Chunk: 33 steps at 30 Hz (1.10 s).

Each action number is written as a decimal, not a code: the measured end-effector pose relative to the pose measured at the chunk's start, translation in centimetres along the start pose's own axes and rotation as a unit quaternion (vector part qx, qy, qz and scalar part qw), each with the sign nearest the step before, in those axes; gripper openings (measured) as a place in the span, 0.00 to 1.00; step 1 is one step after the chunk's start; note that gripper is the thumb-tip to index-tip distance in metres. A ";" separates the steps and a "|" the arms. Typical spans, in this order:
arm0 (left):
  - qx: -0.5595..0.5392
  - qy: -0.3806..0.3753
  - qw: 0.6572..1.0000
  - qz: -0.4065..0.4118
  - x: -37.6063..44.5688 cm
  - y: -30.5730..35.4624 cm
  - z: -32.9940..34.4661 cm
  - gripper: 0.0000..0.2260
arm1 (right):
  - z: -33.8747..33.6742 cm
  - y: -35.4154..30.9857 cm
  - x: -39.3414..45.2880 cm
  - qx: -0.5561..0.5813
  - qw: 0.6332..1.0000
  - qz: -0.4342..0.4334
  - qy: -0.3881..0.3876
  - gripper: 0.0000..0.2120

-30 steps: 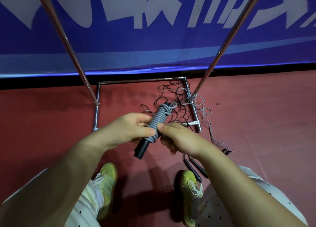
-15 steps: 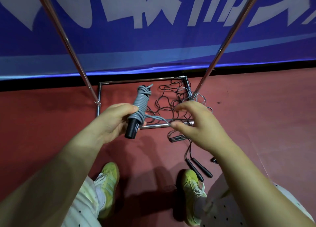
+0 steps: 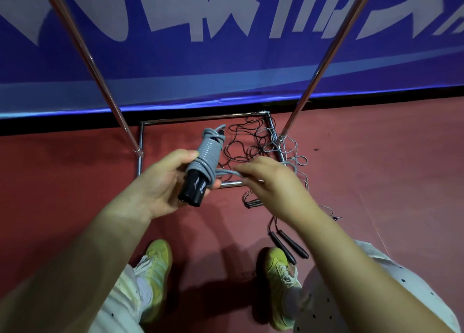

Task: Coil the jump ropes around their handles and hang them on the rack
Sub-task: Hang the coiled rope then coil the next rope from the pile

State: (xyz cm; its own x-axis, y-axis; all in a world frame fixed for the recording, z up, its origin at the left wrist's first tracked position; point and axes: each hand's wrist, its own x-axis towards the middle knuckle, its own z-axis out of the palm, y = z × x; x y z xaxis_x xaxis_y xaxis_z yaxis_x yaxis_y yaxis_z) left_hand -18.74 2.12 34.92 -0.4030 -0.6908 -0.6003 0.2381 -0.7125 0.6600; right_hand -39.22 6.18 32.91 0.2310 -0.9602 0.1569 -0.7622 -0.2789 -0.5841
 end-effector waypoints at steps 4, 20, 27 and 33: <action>0.021 0.010 1.000 0.011 -0.3 1.3 -1.5 0.15 | -2.4 -0.3 -0.4 0.235 0.938 0.164 -0.194 0.06; -0.063 0.024 0.998 -0.022 -0.3 -0.1 -0.1 0.15 | 2.5 -1.7 -0.5 -0.067 0.979 -0.077 0.179 0.13; -0.033 -0.029 0.999 0.003 -1.0 0.2 0.1 0.15 | 1.5 -2.2 0.4 -0.056 0.994 0.019 0.097 0.13; 0.224 -0.025 0.965 0.137 -0.6 -0.6 -0.8 0.10 | 0.5 -3.3 0.2 0.201 0.933 0.225 -0.197 0.14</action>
State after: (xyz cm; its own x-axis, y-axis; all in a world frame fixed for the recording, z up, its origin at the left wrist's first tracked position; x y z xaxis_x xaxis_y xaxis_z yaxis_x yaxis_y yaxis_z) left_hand -17.98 2.87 34.49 -0.4241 -0.8305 -0.3611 -0.0591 -0.3725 0.9261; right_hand -36.39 6.90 34.48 0.2070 -0.8762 -0.4351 -0.5650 0.2560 -0.7843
